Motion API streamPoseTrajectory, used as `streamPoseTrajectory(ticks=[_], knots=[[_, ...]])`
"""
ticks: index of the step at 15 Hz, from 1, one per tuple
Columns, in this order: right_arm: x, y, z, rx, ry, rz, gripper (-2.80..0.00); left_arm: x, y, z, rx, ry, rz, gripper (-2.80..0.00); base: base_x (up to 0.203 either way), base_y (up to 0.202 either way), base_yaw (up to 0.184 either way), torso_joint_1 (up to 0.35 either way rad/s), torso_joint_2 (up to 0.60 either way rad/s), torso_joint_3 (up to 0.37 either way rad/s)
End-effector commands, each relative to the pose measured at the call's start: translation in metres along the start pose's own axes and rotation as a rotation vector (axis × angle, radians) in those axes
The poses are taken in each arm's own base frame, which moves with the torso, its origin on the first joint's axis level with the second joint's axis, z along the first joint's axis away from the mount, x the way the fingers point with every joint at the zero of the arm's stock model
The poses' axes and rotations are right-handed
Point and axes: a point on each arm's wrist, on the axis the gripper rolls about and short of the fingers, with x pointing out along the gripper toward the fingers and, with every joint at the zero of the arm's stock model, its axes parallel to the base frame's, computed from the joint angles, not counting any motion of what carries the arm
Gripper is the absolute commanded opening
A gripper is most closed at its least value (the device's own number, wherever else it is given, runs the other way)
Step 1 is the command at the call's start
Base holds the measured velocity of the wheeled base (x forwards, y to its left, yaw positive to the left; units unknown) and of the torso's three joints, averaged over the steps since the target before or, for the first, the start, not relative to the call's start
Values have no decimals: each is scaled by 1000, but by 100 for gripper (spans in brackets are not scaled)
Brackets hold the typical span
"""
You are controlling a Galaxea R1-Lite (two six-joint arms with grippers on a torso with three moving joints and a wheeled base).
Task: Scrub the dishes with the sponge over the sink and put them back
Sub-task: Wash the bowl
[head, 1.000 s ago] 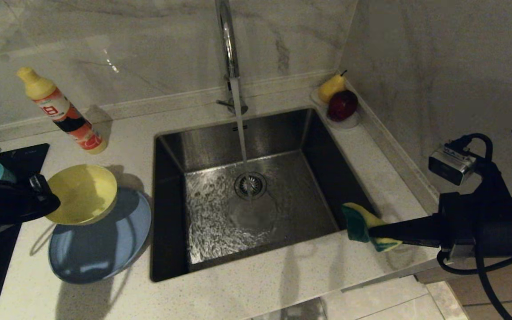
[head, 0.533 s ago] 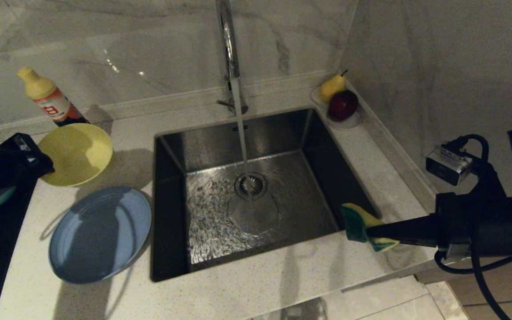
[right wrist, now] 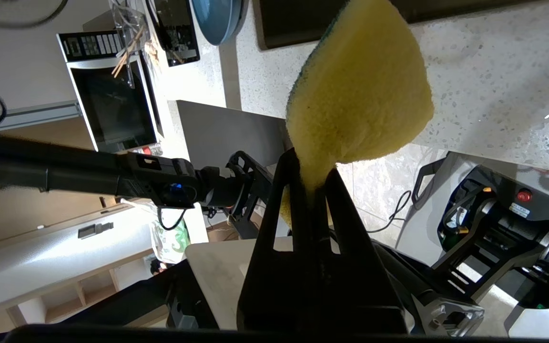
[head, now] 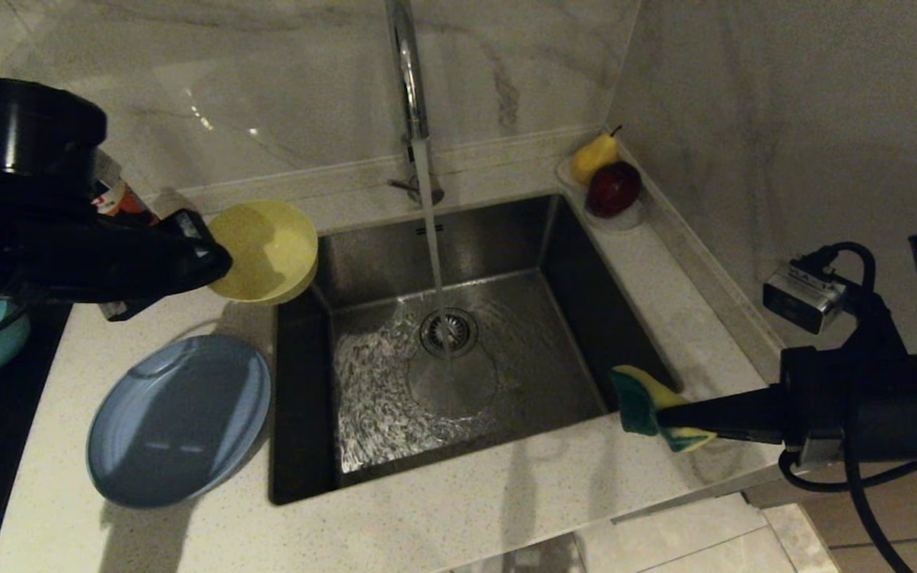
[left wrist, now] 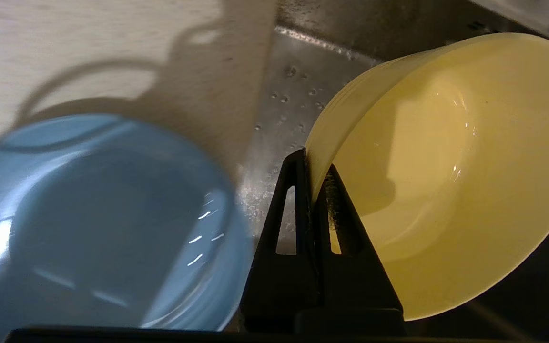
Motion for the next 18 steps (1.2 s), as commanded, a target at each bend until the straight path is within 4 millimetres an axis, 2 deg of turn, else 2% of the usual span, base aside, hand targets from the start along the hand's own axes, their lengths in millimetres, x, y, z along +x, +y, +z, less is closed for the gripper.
streamPoseTrajectory(ticks=[1,5,9,12,18], knots=[[-1,0,-1,3,3,4,-280,40,-30,-17,-10,58,-10,-280,0,0,0,0,0,0],[1,-1,-1,8,8,-1,-280,65,-66,-44,-34,126,-62,-280,0,0,0,0,0,0],[0,-2,-3,10,10,-3,-280,87,-90,-72,-46,163,-54,-280,0,0,0,0,0,0],[-2,-1,-4,6,3,-1,-280,92,-101,-84,-42,180,-65,-280,0,0,0,0,0,0],[-3,-2,-7,9,6,-3,-280,101,-102,-92,-46,190,-44,-280,0,0,0,0,0,0]])
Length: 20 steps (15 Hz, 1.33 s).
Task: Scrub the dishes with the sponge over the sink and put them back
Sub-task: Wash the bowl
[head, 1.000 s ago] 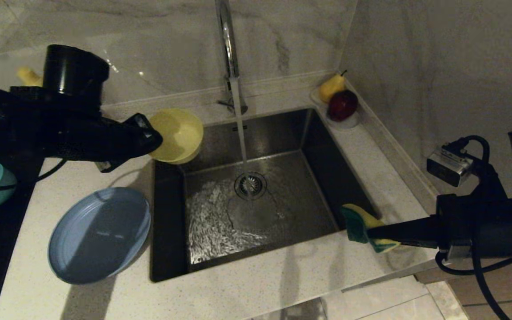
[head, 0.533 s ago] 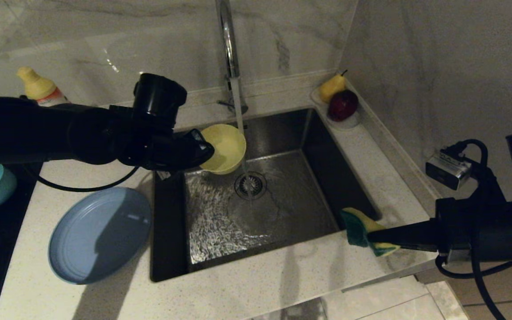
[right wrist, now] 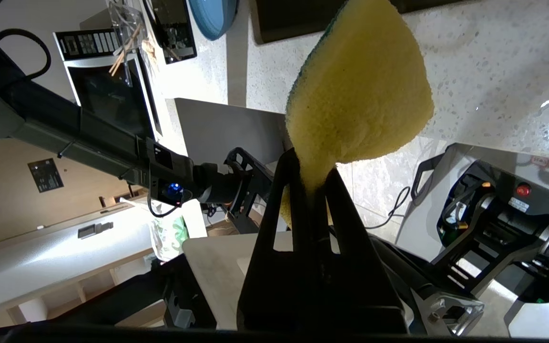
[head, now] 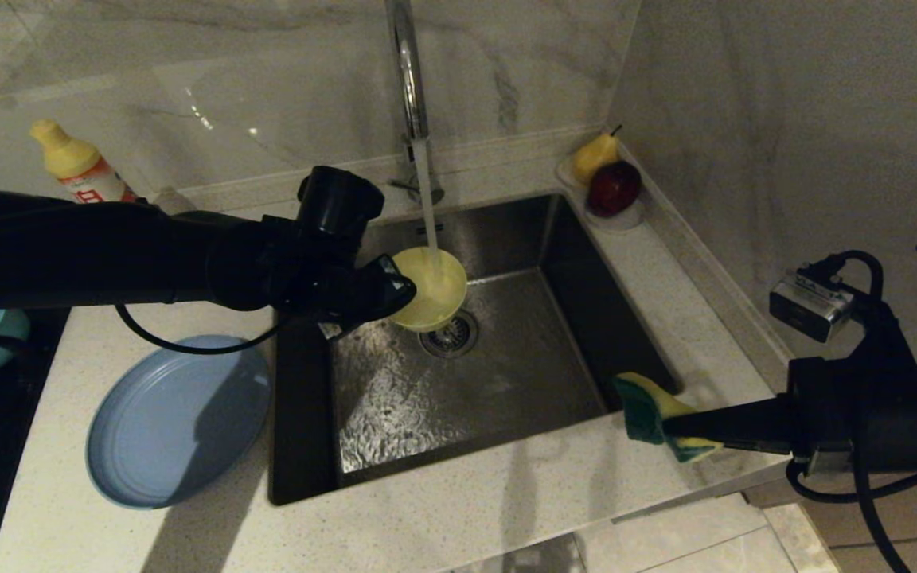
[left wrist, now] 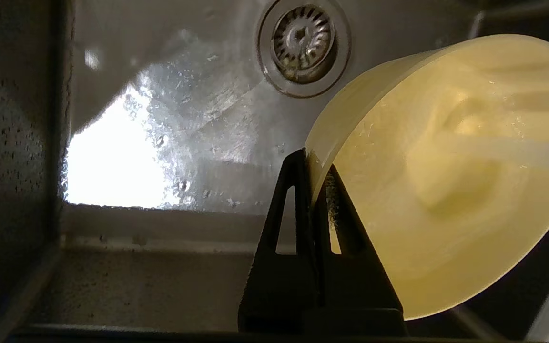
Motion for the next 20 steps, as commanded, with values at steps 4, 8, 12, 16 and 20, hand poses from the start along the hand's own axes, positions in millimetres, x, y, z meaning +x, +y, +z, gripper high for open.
streamPoseTrajectory(ticks=[4,8,12,16,20], knots=[[0,-1,-2,5,5,1,-280,5,0,-4,-4,12,7,-280,0,0,0,0,0,0],[-1,-2,-2,9,4,-2,-280,2,-1,-10,6,22,13,-280,0,0,0,0,0,0],[2,-4,-3,16,15,-6,-280,-18,9,2,37,-92,87,-280,0,0,0,0,0,0],[0,-3,-3,13,10,-2,-280,-38,24,11,119,-203,37,-280,0,0,0,0,0,0],[0,-2,-2,9,8,1,-280,-46,44,3,292,-446,-84,-280,0,0,0,0,0,0]])
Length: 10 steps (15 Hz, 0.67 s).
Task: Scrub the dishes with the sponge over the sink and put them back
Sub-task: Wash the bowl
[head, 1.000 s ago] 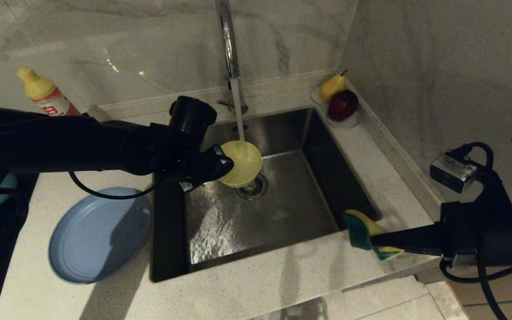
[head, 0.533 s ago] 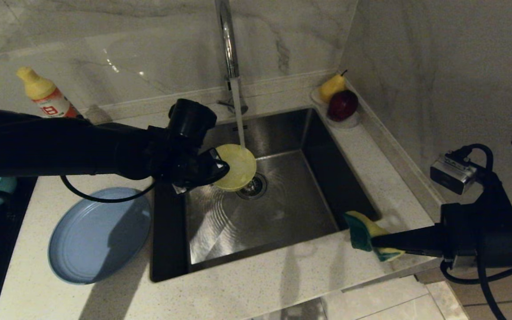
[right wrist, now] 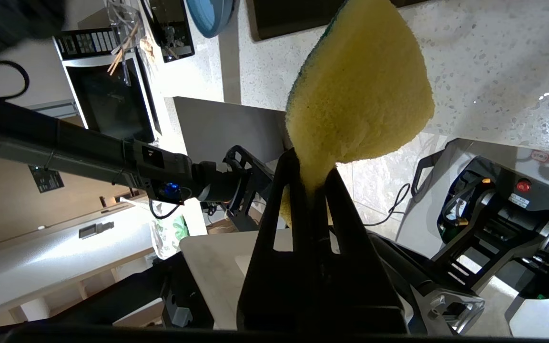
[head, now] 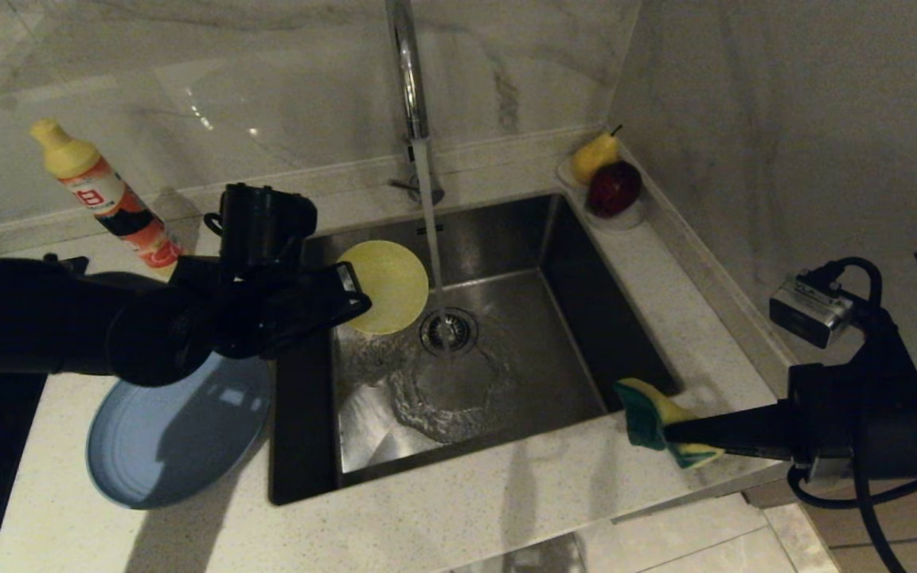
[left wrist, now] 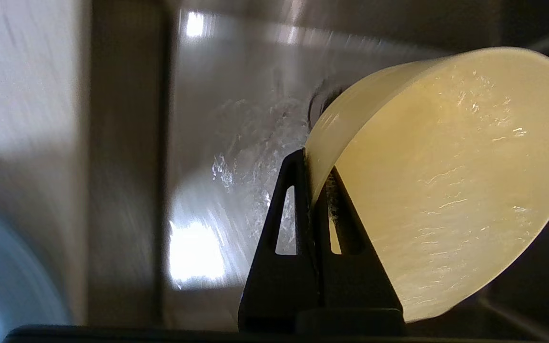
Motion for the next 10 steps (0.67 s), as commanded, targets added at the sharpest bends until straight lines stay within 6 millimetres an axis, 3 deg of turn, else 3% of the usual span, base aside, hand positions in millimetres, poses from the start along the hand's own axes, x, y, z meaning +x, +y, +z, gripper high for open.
streamPoseTrajectory(ticks=[1,10], knots=[[0,0,1,2,3,5,-280,-14,9,4,50,-215,-72,-280,0,0,0,0,0,0],[7,-1,3,1,16,8,-280,-31,23,0,221,-561,-114,-280,0,0,0,0,0,0]])
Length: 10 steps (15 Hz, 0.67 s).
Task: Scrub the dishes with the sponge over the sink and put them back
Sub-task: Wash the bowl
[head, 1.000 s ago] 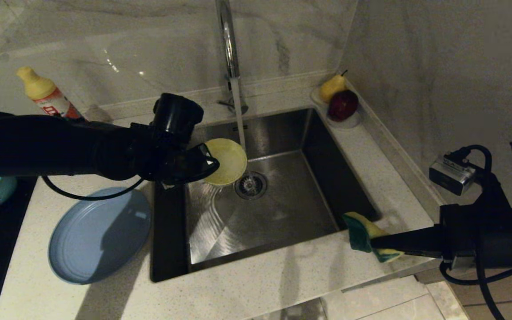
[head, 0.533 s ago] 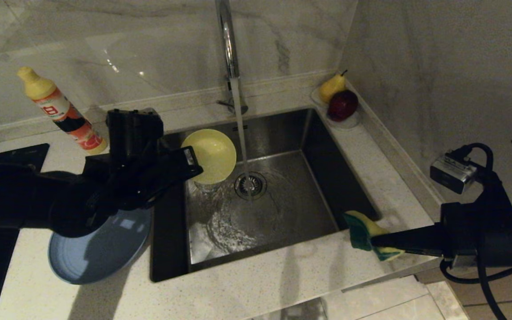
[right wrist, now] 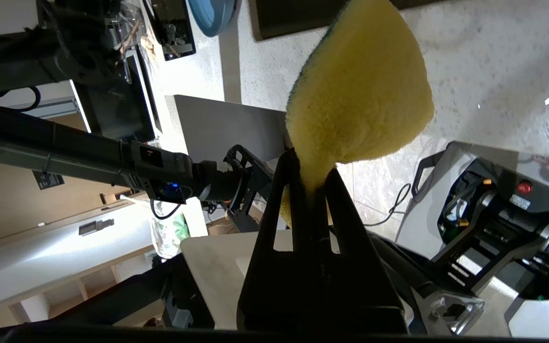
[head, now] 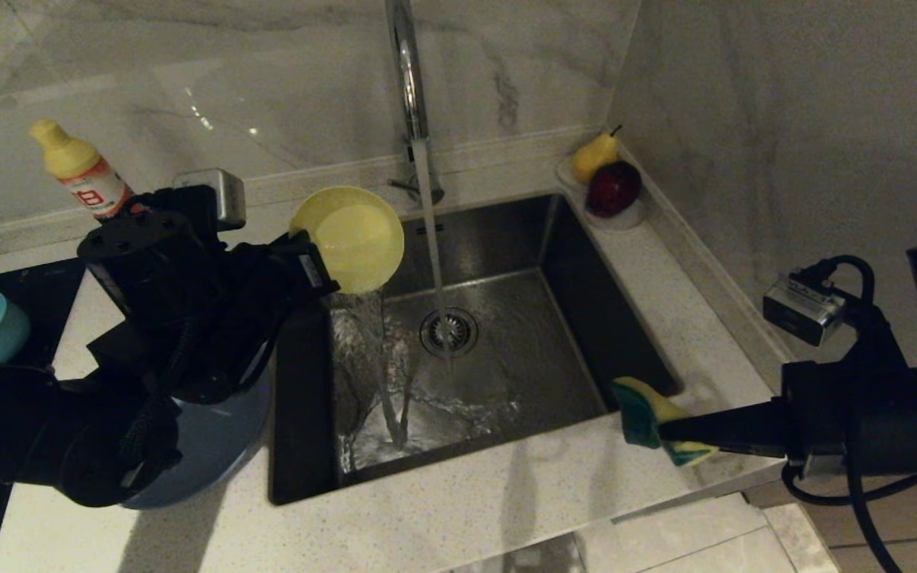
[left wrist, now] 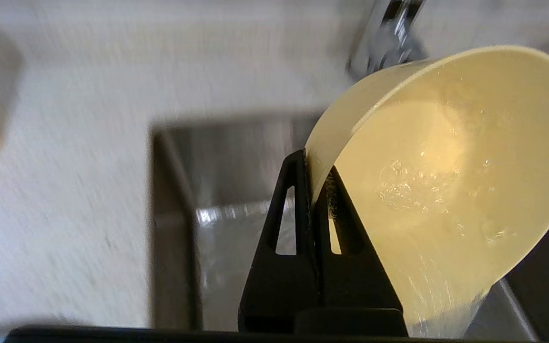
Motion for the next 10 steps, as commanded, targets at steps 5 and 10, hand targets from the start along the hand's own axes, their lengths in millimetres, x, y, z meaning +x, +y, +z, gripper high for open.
streamPoseTrajectory(ticks=[5,10], knots=[[12,-6,6,-8,-7,14,-280,-9,2,11,67,-167,-55,-280,0,0,0,0,0,0],[13,-7,6,-6,-3,14,-280,-18,4,8,68,-205,-116,-280,0,0,0,0,0,0]])
